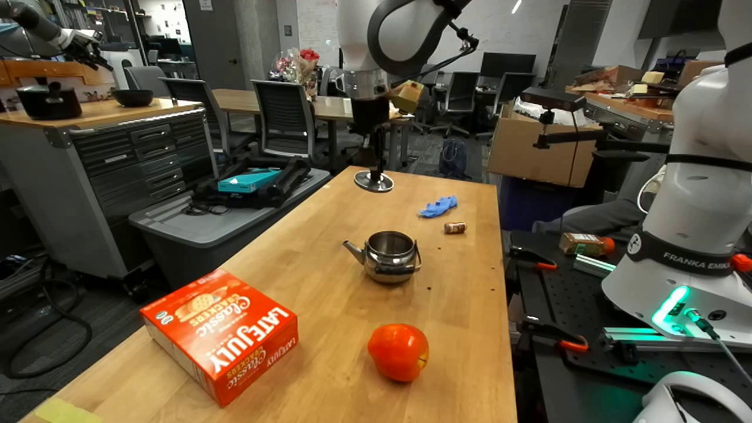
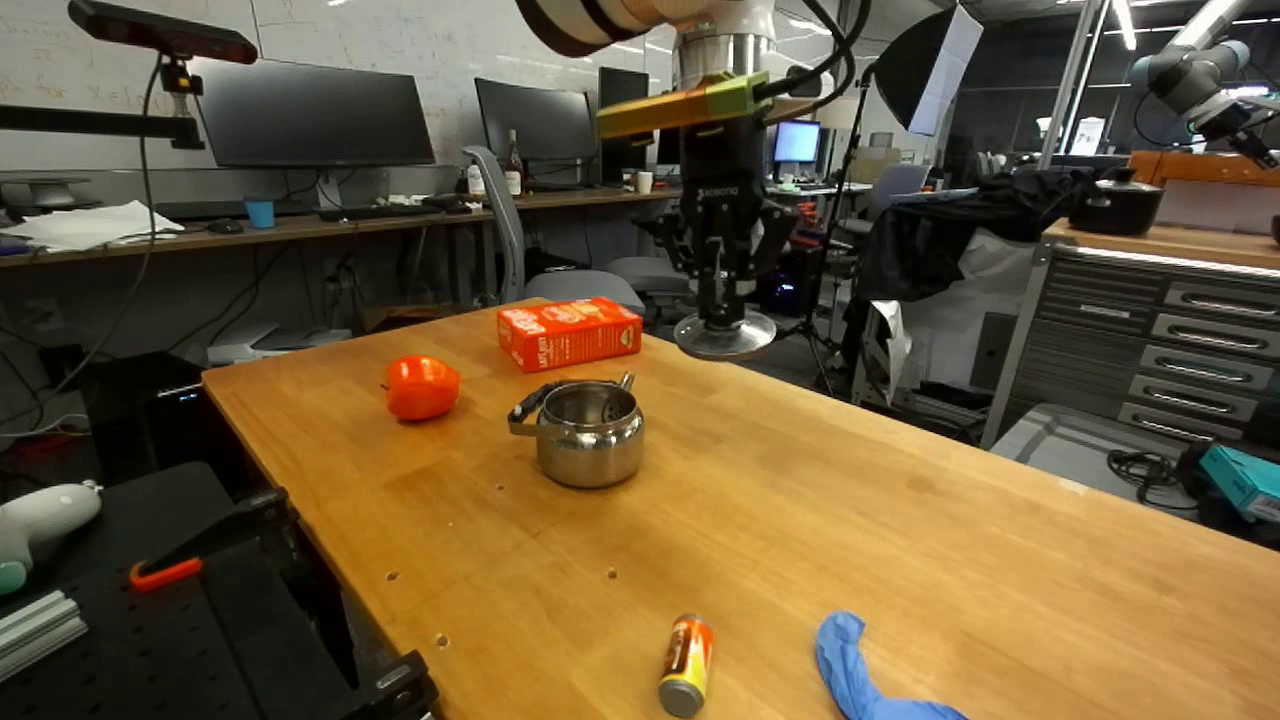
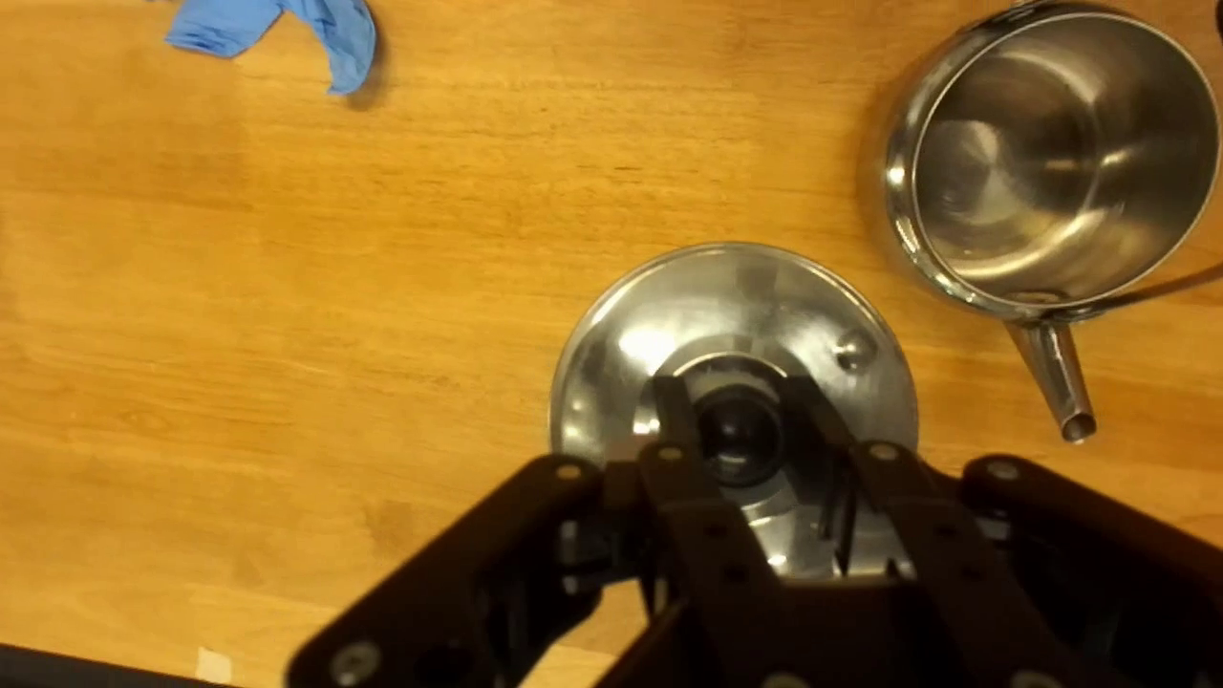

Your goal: Cover the teapot with the silver lid on the table

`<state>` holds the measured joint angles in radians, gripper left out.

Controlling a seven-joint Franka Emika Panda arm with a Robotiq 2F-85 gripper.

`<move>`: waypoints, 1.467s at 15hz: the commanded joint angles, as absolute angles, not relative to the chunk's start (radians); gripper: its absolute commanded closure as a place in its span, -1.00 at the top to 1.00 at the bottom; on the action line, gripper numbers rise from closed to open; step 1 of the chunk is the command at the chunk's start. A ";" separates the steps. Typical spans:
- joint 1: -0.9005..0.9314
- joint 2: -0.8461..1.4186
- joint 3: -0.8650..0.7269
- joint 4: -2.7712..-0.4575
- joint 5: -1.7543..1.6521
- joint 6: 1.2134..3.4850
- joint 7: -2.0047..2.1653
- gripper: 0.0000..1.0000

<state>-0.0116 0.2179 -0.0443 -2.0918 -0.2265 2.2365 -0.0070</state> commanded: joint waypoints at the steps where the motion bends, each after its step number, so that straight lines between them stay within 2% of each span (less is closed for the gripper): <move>1: 0.007 0.175 -0.028 -2.175 -0.289 2.311 -0.059 -0.86; 22: 0.030 0.069 0.052 -2.396 -0.291 2.418 -0.412 -0.86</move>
